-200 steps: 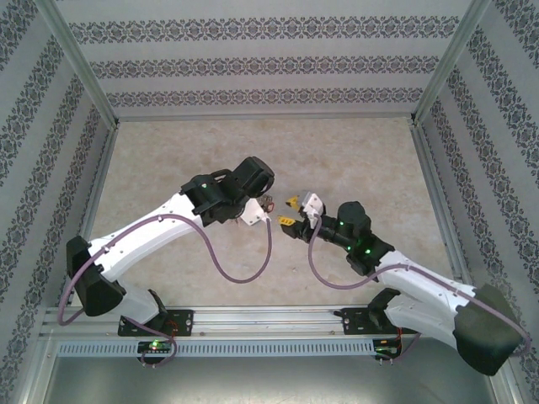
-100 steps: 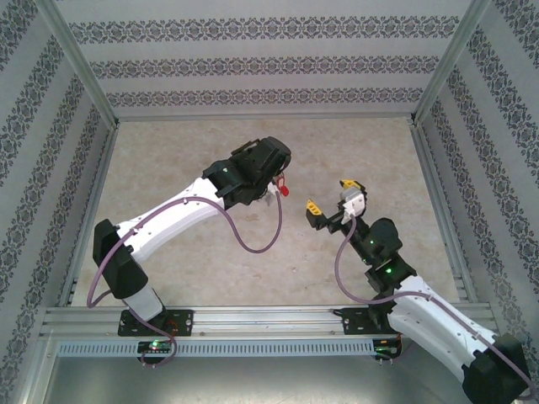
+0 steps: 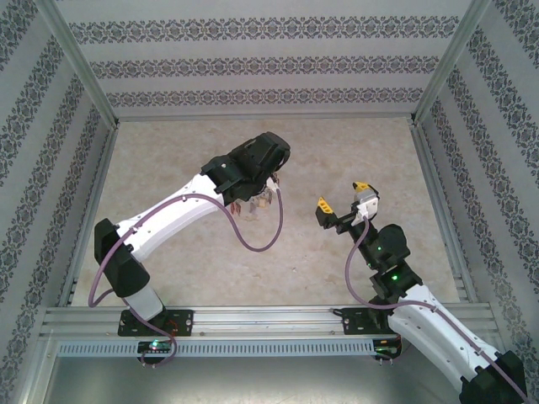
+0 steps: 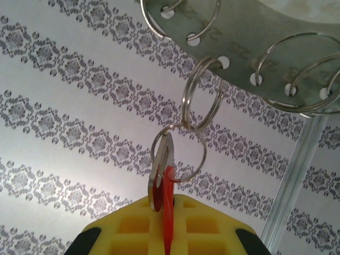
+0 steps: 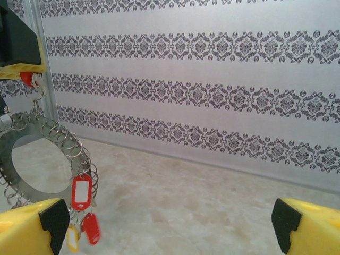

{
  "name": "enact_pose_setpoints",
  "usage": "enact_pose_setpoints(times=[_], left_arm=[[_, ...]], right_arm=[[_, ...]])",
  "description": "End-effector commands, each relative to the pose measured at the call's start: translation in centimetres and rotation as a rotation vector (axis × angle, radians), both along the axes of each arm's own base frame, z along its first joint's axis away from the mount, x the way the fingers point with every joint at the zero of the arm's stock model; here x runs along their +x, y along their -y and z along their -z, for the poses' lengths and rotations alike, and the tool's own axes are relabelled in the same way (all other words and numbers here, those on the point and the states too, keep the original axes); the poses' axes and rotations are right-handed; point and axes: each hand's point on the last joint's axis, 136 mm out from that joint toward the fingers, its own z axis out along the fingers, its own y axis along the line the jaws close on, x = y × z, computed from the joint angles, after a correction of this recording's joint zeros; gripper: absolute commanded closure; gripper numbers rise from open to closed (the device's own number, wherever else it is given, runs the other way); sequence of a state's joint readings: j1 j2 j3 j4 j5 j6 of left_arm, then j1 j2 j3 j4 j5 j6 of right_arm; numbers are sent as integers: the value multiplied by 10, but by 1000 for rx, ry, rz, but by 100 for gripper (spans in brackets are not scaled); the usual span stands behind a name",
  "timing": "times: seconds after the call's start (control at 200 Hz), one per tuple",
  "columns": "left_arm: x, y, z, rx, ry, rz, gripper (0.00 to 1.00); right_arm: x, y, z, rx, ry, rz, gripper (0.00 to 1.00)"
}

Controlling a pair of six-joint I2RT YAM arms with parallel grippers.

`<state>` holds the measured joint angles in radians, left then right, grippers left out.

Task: Put the keys on the keyring

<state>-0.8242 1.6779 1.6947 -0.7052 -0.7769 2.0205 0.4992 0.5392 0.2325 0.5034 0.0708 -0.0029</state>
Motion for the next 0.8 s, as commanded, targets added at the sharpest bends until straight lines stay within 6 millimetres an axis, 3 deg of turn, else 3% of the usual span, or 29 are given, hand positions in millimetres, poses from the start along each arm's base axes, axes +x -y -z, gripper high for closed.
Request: enact_pose_setpoints(times=[0.0,0.115,0.27,0.475,0.635,0.799], left_arm=[[-5,-13,-10,-88,-6,-42,100],[-10,-17,0,-145,-44,-64,100],[-24,-9,9,-292,-126,-58,100],[-31,2,33,-312,-155,-139,100],[-40,30,36,-384,-189,-111,100],[-57,71,29,-453,-229,-64,100]], right_arm=[[0,2,-3,26,0,3,2],[-1,0,-3,24,1,-8,2],[0,1,-5,25,0,-4,2],[5,2,-4,43,-10,16,2],[17,10,2,68,-66,69,2],[26,50,1,80,-85,275,2]])
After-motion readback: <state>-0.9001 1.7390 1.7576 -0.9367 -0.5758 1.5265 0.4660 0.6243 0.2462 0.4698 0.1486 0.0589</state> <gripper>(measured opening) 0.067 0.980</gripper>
